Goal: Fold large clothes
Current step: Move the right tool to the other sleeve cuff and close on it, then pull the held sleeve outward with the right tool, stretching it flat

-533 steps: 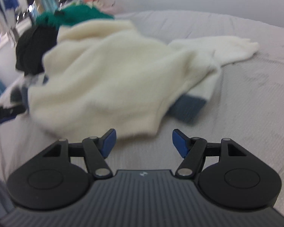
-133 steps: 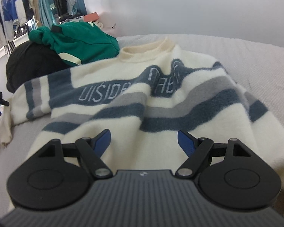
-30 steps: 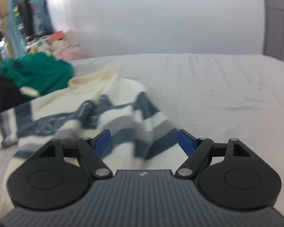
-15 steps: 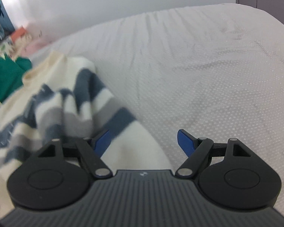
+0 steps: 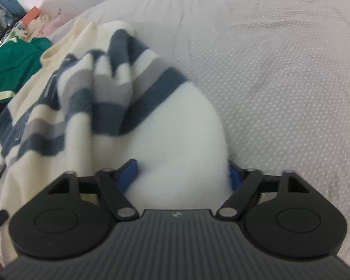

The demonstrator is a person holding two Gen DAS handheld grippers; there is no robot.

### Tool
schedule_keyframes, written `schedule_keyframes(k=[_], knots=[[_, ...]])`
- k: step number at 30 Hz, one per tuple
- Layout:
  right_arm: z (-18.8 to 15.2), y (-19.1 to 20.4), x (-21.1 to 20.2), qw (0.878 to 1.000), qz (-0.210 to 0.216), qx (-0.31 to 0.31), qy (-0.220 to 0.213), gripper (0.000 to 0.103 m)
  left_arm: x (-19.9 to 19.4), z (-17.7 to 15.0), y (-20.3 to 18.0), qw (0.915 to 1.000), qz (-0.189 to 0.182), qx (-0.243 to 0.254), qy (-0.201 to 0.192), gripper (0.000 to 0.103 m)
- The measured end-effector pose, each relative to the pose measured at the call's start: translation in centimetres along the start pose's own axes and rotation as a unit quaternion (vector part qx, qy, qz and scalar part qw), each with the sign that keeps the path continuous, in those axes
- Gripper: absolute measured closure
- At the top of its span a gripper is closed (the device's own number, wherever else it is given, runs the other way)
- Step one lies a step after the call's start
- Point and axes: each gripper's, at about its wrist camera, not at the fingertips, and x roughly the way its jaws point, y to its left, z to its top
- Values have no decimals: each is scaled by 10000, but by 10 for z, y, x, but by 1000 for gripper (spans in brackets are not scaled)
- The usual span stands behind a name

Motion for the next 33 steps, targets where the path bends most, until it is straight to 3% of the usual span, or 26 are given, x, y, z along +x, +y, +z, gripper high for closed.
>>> schedule_keyframes(k=[1, 3, 5, 11, 16, 19, 21, 24, 28, 33], knots=[[-1, 2, -1, 10000, 96, 5, 17, 58, 0, 0, 0, 10000, 2, -5, 3, 25], [-2, 8, -4, 9996, 270, 37, -28, 84, 0, 0, 1, 10000, 5, -13, 1, 25], [-2, 13, -13, 9991, 350, 45, -248, 86, 0, -1, 1, 10000, 1, -28, 9, 25], [22, 21, -40, 9954, 61, -150, -942, 87, 1, -1, 0, 10000, 13, 30, -5, 25], [74, 5, -69, 9824, -879, -394, -1601, 87, 2, 1, 0, 10000, -16, 16, -36, 25], [120, -3, -74, 9650, -1590, -682, -1971, 87, 3, 3, 1, 10000, -36, 12, -79, 25], [148, -1, -65, 9448, -2136, -1153, -2202, 87, 4, 4, 2, 9999, -55, -3, -92, 25], [178, -8, -37, 9247, -2500, -1673, -2334, 87, 6, 4, 3, 9999, -86, -22, -97, 25], [196, -29, 17, 9240, -2638, -1779, -2121, 86, 10, 4, 1, 9999, -53, 69, -108, 25], [190, -61, 48, 9435, -2307, -990, -2164, 81, 17, 5, 1, 9999, -20, 108, -95, 25]])
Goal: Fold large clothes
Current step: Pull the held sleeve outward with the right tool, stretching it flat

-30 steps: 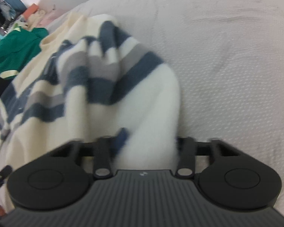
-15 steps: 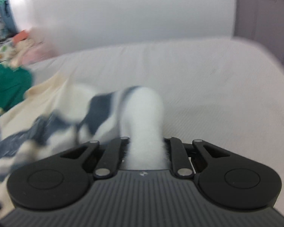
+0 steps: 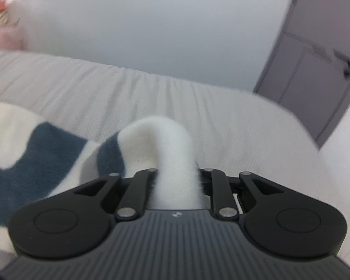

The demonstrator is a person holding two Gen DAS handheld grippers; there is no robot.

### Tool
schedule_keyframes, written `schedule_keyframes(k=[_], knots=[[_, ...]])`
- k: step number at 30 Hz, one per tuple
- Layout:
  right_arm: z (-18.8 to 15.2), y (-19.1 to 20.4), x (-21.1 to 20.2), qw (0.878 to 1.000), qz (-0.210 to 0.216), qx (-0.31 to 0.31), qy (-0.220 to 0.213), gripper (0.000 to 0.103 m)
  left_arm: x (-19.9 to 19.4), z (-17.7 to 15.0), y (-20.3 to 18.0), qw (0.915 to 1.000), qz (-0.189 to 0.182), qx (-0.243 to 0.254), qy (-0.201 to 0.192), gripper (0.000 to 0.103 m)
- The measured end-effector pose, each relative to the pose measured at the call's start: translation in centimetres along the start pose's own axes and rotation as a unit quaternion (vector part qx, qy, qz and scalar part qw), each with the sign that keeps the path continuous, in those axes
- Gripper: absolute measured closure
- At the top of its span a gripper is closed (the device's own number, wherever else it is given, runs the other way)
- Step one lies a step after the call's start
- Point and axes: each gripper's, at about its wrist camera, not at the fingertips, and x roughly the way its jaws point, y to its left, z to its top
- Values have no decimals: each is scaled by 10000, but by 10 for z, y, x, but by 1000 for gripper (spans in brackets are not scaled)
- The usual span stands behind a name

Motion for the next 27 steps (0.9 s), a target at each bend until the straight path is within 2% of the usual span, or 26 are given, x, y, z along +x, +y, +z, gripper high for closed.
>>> schedule_keyframes(k=[1, 2, 3, 5, 6, 10, 17, 19, 22, 25, 26, 27], knots=[[-4, -7, 0, 9994, 151, 303, -12, 79, 1, 1, 1, 10000, -8, -19, 7, 25], [-6, -14, -3, 9976, 327, 600, -54, 68, 2, 2, 1, 10000, -14, -31, 13, 25], [-7, -22, -8, 9949, 469, 881, -131, 50, 2, 2, 2, 10000, -25, -48, 19, 25], [-10, -39, -22, 9874, 601, 1420, -358, 26, 2, 4, 3, 9999, -59, -88, 20, 25], [-11, -49, -30, 9833, 651, 1637, -447, 24, 1, 4, 3, 9999, -71, -105, 18, 25], [-24, -90, -59, 9598, 995, 2569, -541, 24, -6, 2, 5, 9998, -90, -157, -34, 25], [-79, -139, -80, 9384, 672, 3377, -287, 24, -23, 0, 12, 9989, -111, -427, -140, 25], [-97, -150, -74, 9276, 625, 3681, -154, 24, -26, -1, 14, 9987, -68, -460, -191, 25], [-120, -164, -56, 9044, 732, 4204, 10, 23, -26, -2, 15, 9986, -25, -473, -213, 25], [-134, -170, -38, 8823, 1105, 4575, 70, 24, -25, -3, 13, 9989, 51, -407, -213, 25], [-136, -172, -34, 8769, 1255, 4640, 66, 24, -24, -3, 12, 9990, 83, -379, -213, 25], [-134, -169, -27, 8764, 1360, 4619, 21, 25, -23, -3, 12, 9991, 103, -363, -214, 25]])
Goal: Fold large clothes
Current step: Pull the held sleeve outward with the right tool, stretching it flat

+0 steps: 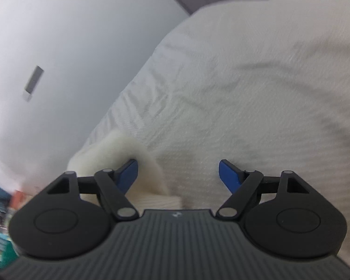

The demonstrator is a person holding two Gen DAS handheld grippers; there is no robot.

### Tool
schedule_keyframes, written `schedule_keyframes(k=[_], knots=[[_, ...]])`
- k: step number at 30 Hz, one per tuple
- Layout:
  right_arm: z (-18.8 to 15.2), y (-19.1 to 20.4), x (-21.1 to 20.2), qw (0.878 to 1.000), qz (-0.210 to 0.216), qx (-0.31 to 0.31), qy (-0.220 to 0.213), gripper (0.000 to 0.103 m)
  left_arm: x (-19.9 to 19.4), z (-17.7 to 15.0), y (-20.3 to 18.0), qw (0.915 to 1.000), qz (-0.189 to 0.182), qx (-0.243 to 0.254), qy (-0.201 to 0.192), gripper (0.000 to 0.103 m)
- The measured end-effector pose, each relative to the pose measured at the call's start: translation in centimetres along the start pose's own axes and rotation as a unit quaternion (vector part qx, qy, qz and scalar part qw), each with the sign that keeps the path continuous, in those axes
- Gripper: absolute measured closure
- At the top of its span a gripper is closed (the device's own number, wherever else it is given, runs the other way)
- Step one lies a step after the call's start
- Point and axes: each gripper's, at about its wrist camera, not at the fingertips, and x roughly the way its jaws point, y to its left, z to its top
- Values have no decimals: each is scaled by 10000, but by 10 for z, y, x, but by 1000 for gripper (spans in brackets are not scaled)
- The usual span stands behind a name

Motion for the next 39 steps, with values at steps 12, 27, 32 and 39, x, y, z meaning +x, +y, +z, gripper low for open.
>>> schedule_keyframes(k=[12, 27, 32, 39], knots=[[-41, 71, 53, 9646, -25, -2545, 685, 28, 13, 1, -6, 9998, 195, 63, 20, 25], [6, 96, -11, 9342, -557, -3513, -261, 90, 1, 2, -6, 9997, 251, 14, -83, 25], [54, 85, -20, 9187, -1366, -3621, -792, 91, -8, 5, -7, 9989, 381, 153, -240, 25], [85, 56, 6, 9044, -2105, -3573, -999, 91, -16, 12, -4, 9979, 577, 145, -249, 25]])
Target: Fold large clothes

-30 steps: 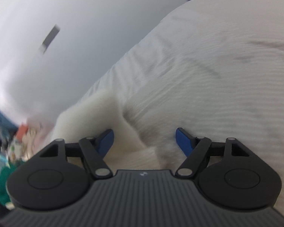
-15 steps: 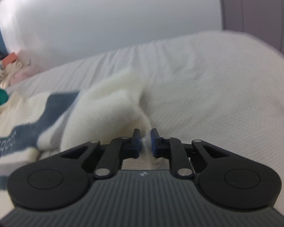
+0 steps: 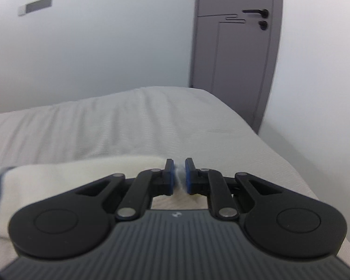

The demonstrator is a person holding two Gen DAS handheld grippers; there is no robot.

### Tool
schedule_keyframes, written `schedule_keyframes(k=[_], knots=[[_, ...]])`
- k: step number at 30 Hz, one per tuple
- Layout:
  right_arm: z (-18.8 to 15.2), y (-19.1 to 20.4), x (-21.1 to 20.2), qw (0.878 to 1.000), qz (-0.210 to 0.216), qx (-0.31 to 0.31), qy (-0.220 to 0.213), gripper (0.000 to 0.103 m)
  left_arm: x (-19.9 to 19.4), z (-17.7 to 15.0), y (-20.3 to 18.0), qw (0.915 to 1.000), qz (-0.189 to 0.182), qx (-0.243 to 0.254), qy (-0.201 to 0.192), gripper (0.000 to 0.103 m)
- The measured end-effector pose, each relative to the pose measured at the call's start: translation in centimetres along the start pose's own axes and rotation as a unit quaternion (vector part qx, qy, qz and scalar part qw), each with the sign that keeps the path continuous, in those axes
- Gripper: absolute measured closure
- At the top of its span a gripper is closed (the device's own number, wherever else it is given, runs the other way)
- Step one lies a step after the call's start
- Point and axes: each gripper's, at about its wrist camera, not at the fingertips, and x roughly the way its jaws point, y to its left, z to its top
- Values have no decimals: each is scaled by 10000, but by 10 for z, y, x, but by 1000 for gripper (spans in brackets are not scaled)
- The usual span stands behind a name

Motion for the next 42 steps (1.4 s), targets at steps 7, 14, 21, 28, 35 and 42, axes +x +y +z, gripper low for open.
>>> schedule_keyframes(k=[7, 14, 21, 28, 35, 42], knots=[[-5, 9, 43, 9996, 107, 236, 149, 88, -2, 6, 2, 9999, 172, -6, -12, 25], [-4, 20, 2, 9987, 493, 153, -3, 34, 1, 8, 5, 9998, 176, 42, 110, 25], [14, 50, -83, 9908, 1331, 243, -10, 34, -13, 8, 21, 9994, -37, -269, 204, 25], [14, 117, -203, 9639, 2612, 223, 459, 34, -49, 6, 38, 9976, -345, -563, 188, 25], [-36, 199, -314, 8904, 4318, -157, 1434, 34, -77, -4, 43, 9980, -347, -492, 186, 26], [-148, 279, -363, 8087, 5054, -1137, 2786, 35, -82, -3, 54, 9969, -220, -740, 149, 26]])
